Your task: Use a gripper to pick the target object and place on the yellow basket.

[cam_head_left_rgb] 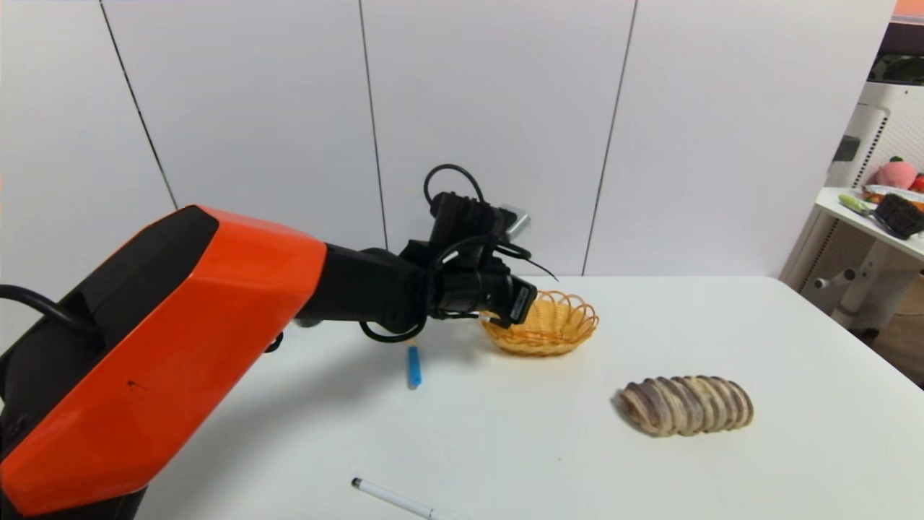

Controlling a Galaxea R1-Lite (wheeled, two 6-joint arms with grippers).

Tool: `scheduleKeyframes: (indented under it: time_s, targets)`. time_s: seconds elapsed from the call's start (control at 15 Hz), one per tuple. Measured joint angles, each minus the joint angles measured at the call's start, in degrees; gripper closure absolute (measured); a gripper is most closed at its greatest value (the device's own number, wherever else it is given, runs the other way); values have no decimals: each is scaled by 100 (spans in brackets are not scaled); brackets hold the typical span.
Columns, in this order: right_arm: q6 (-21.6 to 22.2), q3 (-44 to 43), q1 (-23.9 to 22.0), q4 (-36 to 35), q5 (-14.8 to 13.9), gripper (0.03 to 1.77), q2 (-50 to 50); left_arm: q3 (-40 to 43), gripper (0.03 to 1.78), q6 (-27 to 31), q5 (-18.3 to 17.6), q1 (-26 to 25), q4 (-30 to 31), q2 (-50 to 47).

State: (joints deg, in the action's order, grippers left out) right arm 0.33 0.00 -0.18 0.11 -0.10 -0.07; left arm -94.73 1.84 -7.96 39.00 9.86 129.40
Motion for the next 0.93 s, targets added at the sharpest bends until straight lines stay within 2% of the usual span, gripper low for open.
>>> scheduleKeyframes:
  time_s: [0.07,0.33,0.67,0.8,0.93]
  targets:
    - [2,0,0,0,0,10,0,9,127,-28,0,-16,-16,-46]
    - [5,0,0,-1,0,10,0,-52,80,-59,-33,-22,163,-18]
    - [5,0,2,-1,0,10,0,138,47,74,-48,-13,100,-258]
    - [2,0,0,-4,0,10,0,692,39,210,-41,-30,-57,-866]
    - [2,0,2,-4,0,10,0,1673,33,341,-39,-149,-155,-1782]
